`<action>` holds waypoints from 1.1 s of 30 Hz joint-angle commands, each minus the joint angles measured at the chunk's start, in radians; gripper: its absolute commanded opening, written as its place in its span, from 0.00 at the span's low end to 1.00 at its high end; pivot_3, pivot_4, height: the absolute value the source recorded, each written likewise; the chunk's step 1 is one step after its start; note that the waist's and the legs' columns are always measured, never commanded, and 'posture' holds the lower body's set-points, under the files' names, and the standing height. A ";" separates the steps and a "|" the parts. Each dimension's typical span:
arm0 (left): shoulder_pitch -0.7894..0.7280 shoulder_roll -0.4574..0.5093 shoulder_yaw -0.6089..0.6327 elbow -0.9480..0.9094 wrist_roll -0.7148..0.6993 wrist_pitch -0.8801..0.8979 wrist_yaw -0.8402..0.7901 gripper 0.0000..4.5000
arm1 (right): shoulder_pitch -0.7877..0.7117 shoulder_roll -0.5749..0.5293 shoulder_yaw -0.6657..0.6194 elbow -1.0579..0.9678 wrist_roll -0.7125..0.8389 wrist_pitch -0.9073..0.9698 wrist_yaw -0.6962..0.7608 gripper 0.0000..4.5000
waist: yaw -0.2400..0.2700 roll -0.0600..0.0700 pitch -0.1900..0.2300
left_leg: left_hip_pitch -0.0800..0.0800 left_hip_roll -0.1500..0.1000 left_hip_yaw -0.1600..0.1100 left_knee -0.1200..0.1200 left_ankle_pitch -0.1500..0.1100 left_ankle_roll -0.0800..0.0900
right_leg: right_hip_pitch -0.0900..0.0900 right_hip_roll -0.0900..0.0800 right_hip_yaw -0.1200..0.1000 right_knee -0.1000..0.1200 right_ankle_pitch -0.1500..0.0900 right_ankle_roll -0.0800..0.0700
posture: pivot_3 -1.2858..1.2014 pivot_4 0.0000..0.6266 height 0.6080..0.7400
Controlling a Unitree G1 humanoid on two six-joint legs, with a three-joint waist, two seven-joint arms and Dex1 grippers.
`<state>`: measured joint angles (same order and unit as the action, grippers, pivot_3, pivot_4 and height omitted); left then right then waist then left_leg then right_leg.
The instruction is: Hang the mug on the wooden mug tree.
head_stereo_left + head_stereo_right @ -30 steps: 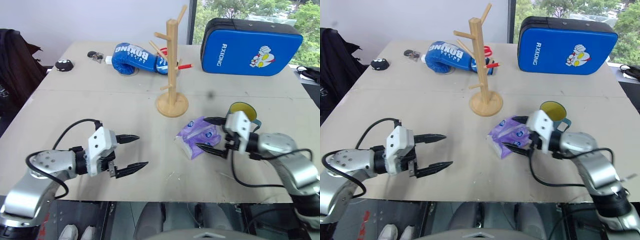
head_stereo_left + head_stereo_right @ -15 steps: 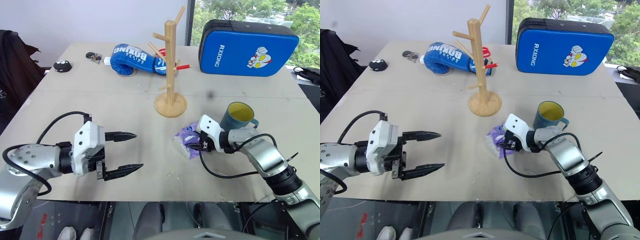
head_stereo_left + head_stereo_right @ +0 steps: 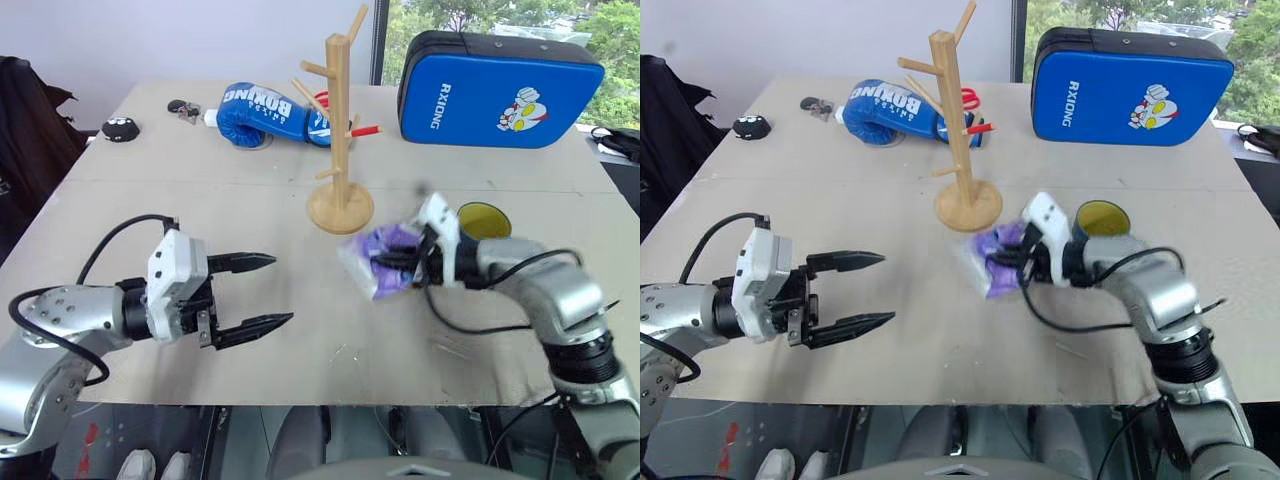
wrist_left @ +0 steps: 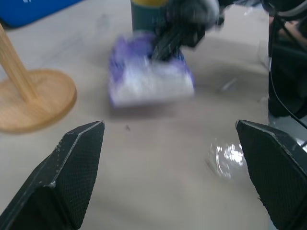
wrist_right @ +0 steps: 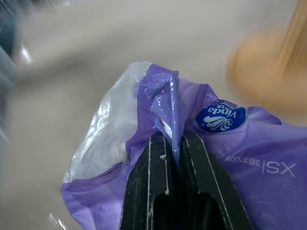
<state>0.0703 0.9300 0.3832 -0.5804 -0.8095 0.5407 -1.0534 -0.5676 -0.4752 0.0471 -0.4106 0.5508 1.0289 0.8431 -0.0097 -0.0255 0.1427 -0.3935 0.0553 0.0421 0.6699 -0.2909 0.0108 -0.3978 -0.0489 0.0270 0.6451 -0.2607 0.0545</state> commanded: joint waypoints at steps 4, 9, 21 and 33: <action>-0.195 -0.056 -0.081 -0.109 -0.174 0.088 0.163 1.00 | -0.171 -0.202 -0.317 -0.014 0.228 0.217 -0.020 0.01 | 0.012 0.000 0.001 | -0.002 -0.001 -0.002 0.001 0.000 0.000 | 0.001 -0.002 -0.002 -0.003 0.000 0.000 | 0.52 0.24 0.98; -0.380 -0.188 -0.271 -0.107 -0.161 0.167 0.360 1.00 | -0.190 -0.441 -0.375 0.311 0.065 0.060 -0.040 0.01 | 0.025 0.000 0.001 | -0.003 -0.003 -0.002 0.001 0.000 0.001 | 0.001 -0.002 -0.002 -0.003 0.000 0.000 | 0.52 0.24 0.98; -0.501 -0.312 -0.443 -0.023 0.020 0.145 0.373 1.00 | -0.137 -0.529 -0.303 0.872 -0.197 -0.338 -0.058 0.30 | -0.006 0.004 0.003 | -0.003 -0.003 0.000 0.001 0.003 -0.004 | 0.000 -0.001 0.002 -0.003 0.000 0.001 | 0.52 0.24 0.98; -0.412 -0.237 -0.425 -0.071 0.067 0.157 0.337 1.00 | 0.320 -0.452 -0.609 0.270 0.070 -0.057 -0.043 0.86 | 0.027 0.001 0.001 | -0.004 -0.002 -0.004 0.001 0.003 -0.004 | 0.001 0.000 -0.001 -0.003 0.000 0.001 | 0.52 0.24 0.98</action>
<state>-0.3391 0.6853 -0.0503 -0.6085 -0.7451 0.7120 -0.7034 -0.2924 -0.9521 -0.5361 -0.0652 0.6105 0.9424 0.8367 0.0177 -0.0242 0.1440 -0.3975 0.0532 0.0362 0.6707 -0.2885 0.0067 -0.3960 -0.0492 0.0245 0.6416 -0.2607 0.0553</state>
